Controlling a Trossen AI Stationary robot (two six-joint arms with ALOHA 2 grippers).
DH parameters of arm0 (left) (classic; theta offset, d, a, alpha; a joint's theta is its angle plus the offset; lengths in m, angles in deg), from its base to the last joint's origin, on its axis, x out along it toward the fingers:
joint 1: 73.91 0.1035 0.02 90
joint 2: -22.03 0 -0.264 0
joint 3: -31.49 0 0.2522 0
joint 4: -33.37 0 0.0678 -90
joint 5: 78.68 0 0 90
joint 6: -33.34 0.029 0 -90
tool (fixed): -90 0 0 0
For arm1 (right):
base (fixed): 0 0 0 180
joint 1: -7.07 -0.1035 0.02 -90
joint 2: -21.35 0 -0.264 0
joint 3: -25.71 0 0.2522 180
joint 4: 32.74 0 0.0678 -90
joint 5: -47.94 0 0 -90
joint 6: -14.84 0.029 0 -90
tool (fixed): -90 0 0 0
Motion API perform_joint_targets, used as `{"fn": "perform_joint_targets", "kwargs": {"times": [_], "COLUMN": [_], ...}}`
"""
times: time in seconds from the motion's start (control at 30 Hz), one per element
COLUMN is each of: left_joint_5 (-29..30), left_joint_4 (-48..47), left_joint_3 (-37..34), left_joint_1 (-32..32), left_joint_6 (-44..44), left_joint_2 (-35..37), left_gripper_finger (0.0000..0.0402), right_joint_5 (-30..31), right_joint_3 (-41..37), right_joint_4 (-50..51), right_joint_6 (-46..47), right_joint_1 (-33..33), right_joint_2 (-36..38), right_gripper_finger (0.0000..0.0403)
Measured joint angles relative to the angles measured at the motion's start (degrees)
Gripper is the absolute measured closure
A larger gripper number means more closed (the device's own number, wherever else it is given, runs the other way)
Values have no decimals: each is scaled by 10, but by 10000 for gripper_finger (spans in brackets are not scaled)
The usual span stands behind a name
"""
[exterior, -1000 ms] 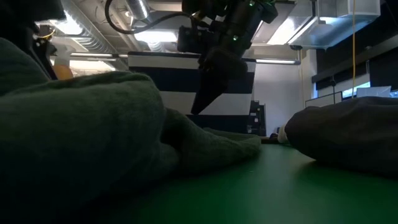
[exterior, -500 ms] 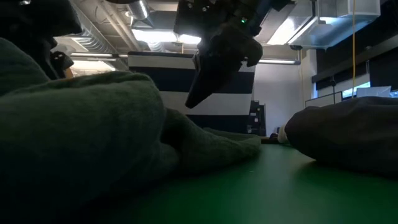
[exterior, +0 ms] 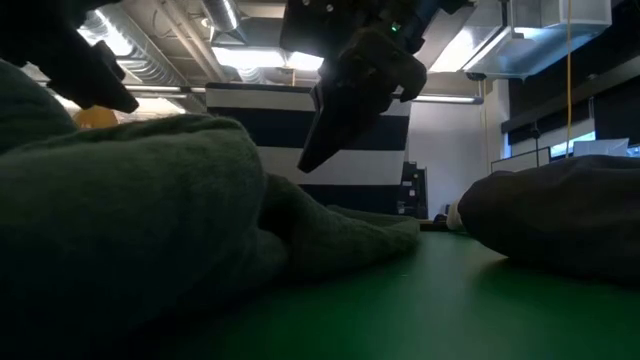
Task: Fold laundry
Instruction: Fold the green polo shirt
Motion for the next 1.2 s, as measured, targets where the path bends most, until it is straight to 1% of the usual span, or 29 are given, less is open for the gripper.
{"fn": "perform_joint_targets", "kwargs": {"times": [0.13, 0.2, 0.3, 0.43, 0.6, 0.73, 0.83, 0.93, 1.07, 1.13, 1.2], "left_joint_5": [22, 23, 25, 25, 18, -4, -19, -36, -44, -43, -44], "left_joint_4": [1, -4, -25, -80, -142, -161, -150, -110, -33, -13, -16], "left_joint_3": [0, 0, 0, 0, 0, 0, 0, 0, 0, 0, 0], "left_joint_1": [-15, -16, -15, -5, 14, 32, 38, 33, 10, -3, -16], "left_joint_6": [-19, -28, -42, -71, -90, -90, -90, -77, -59, -59, -65], "left_joint_2": [-17, -30, -43, -52, -51, -51, -51, -51, -51, -57, -68], "left_gripper_finger": [251, 251, 251, 251, 251, 251, 251, 251, 251, 251, 251], "right_joint_5": [0, 0, 0, 0, 0, 0, 0, 0, 0, 0, 0], "right_joint_3": [0, 0, 0, 0, 0, 0, 0, 0, 0, 0, 0], "right_joint_4": [-3, -5, -6, -7, -7, -7, -7, -7, -8, -9, -9], "right_joint_6": [2, 2, 2, 3, 16, 24, 27, 27, 28, 28, 31], "right_joint_1": [-4, -7, -11, -11, -10, -20, -32, -43, -53, -53, -53], "right_joint_2": [0, 0, 0, 0, 0, 0, 0, 0, 0, 0, 0], "right_gripper_finger": [398, 398, 398, 398, 398, 398, 398, 398, 398, 398, 398]}}
